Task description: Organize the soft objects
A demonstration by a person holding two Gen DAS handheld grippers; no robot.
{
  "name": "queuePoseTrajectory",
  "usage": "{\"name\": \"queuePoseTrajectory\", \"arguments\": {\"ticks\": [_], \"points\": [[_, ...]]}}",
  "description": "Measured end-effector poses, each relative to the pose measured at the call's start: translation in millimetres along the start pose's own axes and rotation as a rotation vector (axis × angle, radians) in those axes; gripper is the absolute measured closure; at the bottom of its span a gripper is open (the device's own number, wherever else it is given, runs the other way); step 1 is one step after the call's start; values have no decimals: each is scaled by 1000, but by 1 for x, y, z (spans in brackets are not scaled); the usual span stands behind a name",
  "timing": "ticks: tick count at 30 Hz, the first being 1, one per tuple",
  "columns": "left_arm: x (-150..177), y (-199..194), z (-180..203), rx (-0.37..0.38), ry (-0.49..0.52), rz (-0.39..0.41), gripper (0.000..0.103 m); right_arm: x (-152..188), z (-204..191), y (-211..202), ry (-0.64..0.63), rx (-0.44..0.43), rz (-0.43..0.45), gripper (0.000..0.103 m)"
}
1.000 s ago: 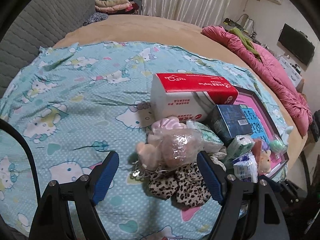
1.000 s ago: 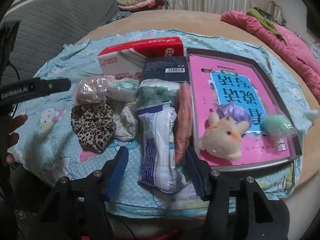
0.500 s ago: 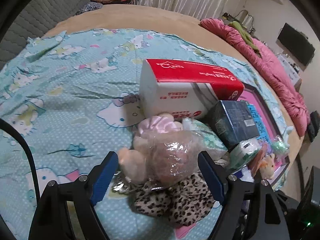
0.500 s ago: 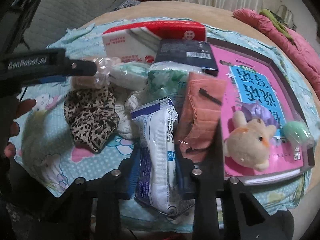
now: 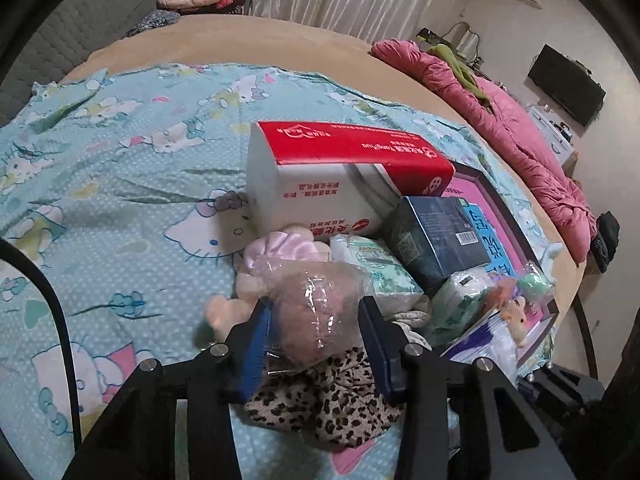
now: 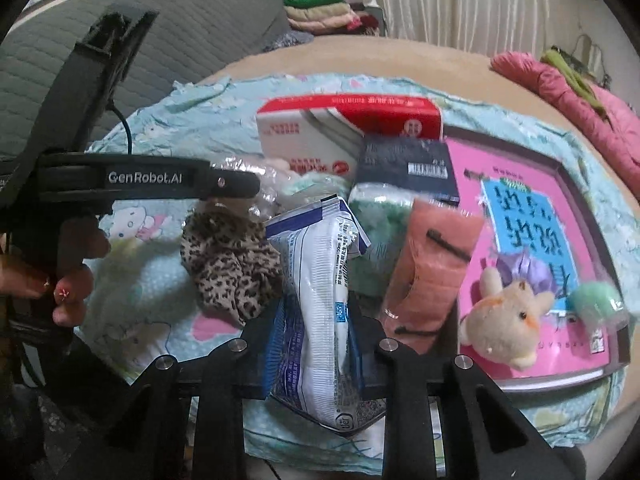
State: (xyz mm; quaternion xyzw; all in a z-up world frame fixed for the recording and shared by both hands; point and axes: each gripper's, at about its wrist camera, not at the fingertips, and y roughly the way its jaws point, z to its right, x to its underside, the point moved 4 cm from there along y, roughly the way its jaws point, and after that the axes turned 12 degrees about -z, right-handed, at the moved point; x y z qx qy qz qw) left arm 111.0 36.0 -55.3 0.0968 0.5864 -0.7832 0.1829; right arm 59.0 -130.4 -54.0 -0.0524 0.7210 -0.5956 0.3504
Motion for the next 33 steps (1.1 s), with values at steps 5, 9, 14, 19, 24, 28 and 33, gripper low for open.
{"name": "queuePoseTrajectory", "arguments": {"ticks": [5, 9, 14, 19, 24, 28, 33], "points": [[5, -16, 0, -6, -8, 25, 59, -3, 4, -12, 6, 13, 33, 75], [8, -28, 4, -14, -7, 41, 59, -4, 8, -23, 13, 10, 62, 75], [8, -45, 15, -15, 4, 63, 59, -6, 12, -34, 30, -1, 95, 75], [5, -62, 33, -25, 32, 88, 59, -8, 21, -49, 61, -12, 136, 75], [2, -75, 59, -36, 81, 105, 59, -8, 36, -64, 101, -22, 175, 75], [0, -79, 80, -21, 107, 106, 59, -5, 50, -77, 143, -29, 211, 75], [-1, -80, 110, -24, 159, 104, 59, -2, 71, -93, 204, -32, 253, 75]]}}
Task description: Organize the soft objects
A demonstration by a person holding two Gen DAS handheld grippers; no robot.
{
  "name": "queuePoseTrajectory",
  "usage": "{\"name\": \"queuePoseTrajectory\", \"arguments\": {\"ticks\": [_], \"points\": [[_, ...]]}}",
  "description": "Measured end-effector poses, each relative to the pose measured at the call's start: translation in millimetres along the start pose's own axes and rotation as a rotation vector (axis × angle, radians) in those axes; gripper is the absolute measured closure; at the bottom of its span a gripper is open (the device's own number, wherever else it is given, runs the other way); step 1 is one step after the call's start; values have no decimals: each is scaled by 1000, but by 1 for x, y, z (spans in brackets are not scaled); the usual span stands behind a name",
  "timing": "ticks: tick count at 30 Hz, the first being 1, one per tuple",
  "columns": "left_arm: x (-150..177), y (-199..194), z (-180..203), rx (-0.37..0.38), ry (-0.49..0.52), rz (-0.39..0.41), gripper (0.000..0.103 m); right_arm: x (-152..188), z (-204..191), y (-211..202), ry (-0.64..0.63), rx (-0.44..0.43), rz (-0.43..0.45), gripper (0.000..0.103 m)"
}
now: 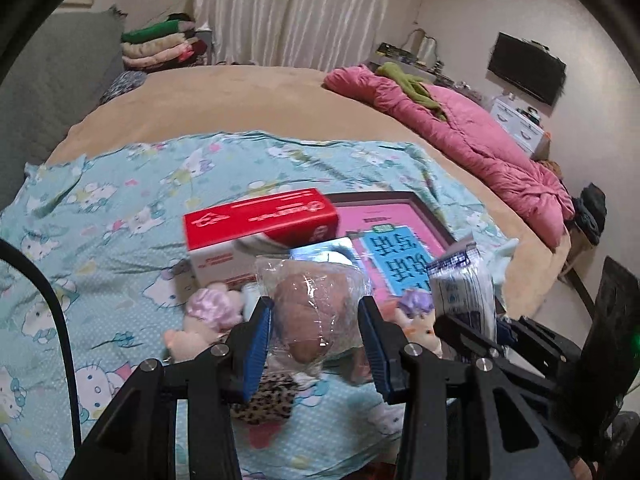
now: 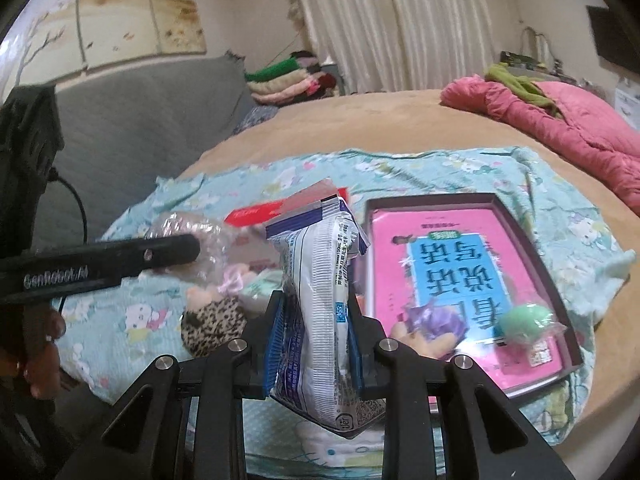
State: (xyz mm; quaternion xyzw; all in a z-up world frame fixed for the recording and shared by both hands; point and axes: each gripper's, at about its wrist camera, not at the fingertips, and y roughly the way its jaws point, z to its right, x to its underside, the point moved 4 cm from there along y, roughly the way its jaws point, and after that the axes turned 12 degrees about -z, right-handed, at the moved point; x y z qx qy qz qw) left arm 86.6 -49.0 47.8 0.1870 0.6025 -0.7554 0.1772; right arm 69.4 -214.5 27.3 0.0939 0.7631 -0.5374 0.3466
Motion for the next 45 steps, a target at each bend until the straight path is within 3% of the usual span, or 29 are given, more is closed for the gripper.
{"name": "queuePoseTrajectory", "arguments": {"ticks": [15, 28, 45], "points": [[-15, 10, 75, 13, 129, -3, 60, -7, 72, -34, 163, 90, 105, 75], [-20, 22, 100, 11, 173, -17, 59, -3, 113, -47, 258, 120, 145, 75], [-8, 77, 147, 43, 258, -119, 60, 5, 149, -48, 340, 140, 152, 75]]}}
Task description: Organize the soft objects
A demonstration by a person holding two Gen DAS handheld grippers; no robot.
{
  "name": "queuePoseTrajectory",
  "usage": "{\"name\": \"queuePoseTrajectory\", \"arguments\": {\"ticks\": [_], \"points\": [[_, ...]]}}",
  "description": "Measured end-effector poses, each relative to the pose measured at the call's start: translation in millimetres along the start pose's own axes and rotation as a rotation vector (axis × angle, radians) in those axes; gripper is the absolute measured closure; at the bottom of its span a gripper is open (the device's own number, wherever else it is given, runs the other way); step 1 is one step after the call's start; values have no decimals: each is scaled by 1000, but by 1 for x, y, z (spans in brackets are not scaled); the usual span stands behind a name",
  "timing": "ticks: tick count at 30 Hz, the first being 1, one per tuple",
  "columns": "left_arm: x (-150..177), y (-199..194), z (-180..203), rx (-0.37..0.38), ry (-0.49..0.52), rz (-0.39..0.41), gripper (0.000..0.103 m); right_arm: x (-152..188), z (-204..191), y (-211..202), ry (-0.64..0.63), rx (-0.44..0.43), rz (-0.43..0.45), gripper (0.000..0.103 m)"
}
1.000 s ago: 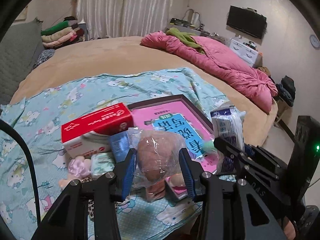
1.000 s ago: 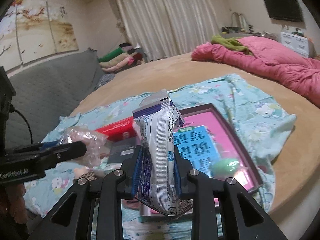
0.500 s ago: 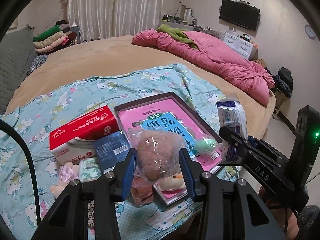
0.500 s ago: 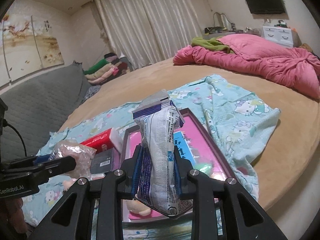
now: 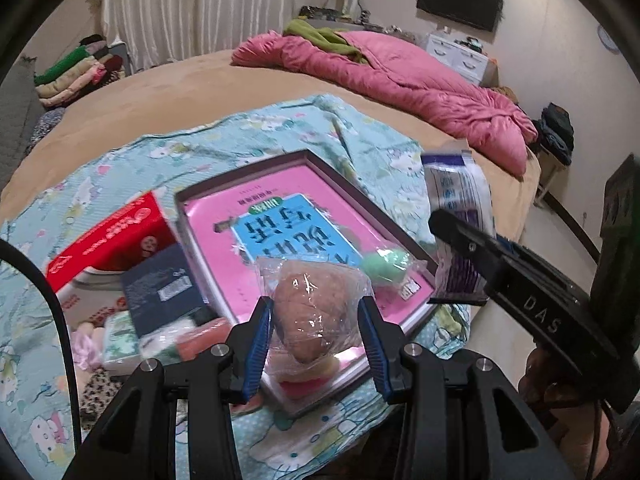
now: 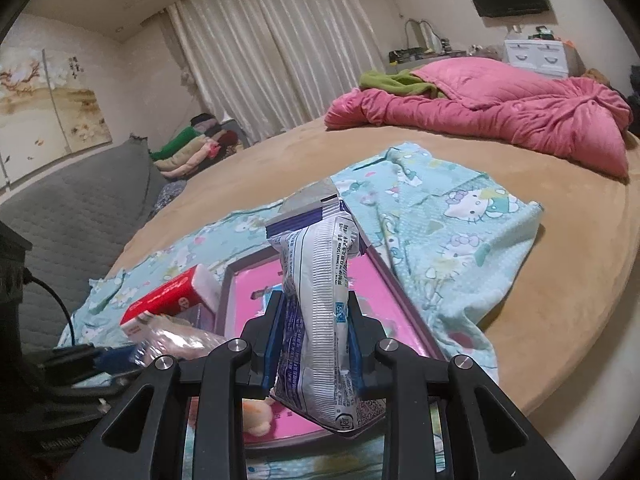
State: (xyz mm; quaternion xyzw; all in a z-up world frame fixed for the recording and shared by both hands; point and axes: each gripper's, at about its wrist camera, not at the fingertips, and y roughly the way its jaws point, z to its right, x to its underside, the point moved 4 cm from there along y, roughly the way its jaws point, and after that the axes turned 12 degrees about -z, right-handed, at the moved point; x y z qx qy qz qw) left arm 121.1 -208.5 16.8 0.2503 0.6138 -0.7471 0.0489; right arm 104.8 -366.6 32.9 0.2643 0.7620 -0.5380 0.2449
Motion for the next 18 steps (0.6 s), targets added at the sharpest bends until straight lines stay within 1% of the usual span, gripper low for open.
{"name": "queuePoseTrajectory", "arguments": {"ticks": [8, 14, 18], "points": [[-1, 34, 21, 32, 39, -54, 60, 0, 15, 5, 28, 22, -8, 75], [1, 57, 29, 37, 59, -93, 60, 1, 21, 10, 32, 42, -24, 75], [3, 71, 30, 36, 62, -115, 60, 3, 20, 14, 23, 41, -36, 75]]}}
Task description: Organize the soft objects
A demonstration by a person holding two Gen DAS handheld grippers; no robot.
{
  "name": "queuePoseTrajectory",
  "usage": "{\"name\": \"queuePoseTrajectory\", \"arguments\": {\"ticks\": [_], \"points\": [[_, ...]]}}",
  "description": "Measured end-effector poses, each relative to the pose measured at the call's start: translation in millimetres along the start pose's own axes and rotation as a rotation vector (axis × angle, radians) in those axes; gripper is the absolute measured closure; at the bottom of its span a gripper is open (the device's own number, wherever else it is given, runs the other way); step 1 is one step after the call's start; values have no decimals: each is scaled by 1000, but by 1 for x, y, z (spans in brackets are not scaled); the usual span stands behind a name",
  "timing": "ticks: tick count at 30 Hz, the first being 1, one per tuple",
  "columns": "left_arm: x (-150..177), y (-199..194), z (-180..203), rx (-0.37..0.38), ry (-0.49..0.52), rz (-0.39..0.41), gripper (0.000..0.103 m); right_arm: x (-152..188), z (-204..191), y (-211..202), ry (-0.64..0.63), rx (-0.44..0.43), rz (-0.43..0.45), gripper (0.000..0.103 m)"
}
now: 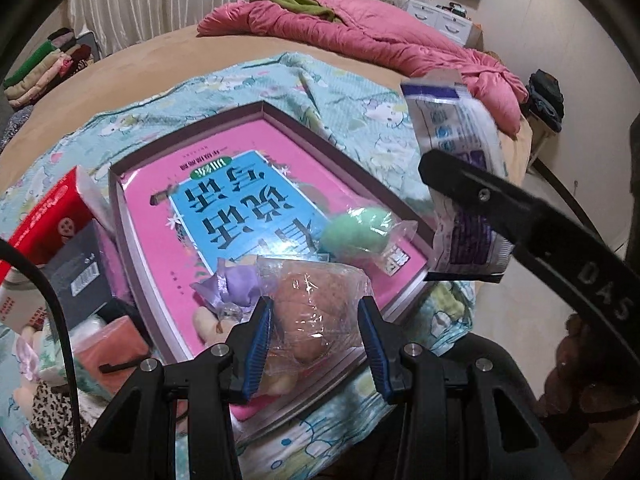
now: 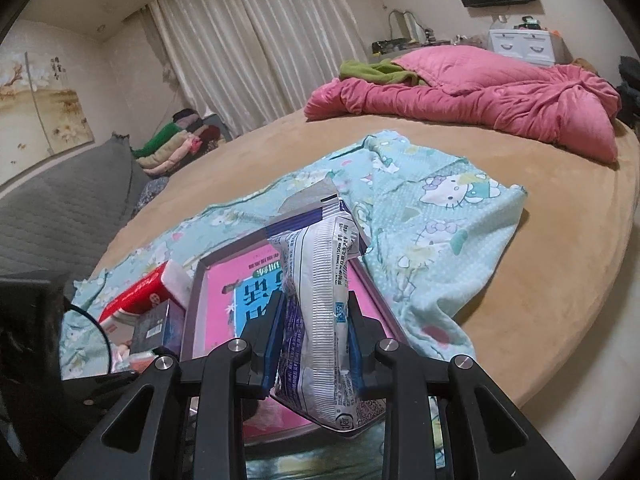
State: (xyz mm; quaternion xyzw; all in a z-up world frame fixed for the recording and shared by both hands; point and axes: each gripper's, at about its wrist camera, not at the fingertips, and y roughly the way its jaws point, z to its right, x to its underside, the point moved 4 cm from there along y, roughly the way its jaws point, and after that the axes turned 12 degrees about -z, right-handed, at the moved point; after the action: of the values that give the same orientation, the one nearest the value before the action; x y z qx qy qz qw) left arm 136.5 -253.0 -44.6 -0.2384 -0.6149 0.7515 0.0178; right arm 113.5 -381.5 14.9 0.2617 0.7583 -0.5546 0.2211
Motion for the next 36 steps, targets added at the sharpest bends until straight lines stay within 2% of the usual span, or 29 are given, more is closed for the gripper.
{"name": "queuePoseTrajectory", "arguments": {"ticks": [12, 19, 29, 36], "points": [[-1, 24, -12, -5, -13, -35, 60, 4, -8, 18, -39, -4, -43, 75], [-8, 26, -27, 4, -46, -25, 60, 7, -12, 30, -54, -10, -77, 75], [-13, 31, -33, 8, -37, 2, 60, 6, -18, 49, -46, -78, -134, 75], [-7, 30, -28, -2, 5, 8, 60, 10, -17, 66, -30, -85, -196, 74]]}}
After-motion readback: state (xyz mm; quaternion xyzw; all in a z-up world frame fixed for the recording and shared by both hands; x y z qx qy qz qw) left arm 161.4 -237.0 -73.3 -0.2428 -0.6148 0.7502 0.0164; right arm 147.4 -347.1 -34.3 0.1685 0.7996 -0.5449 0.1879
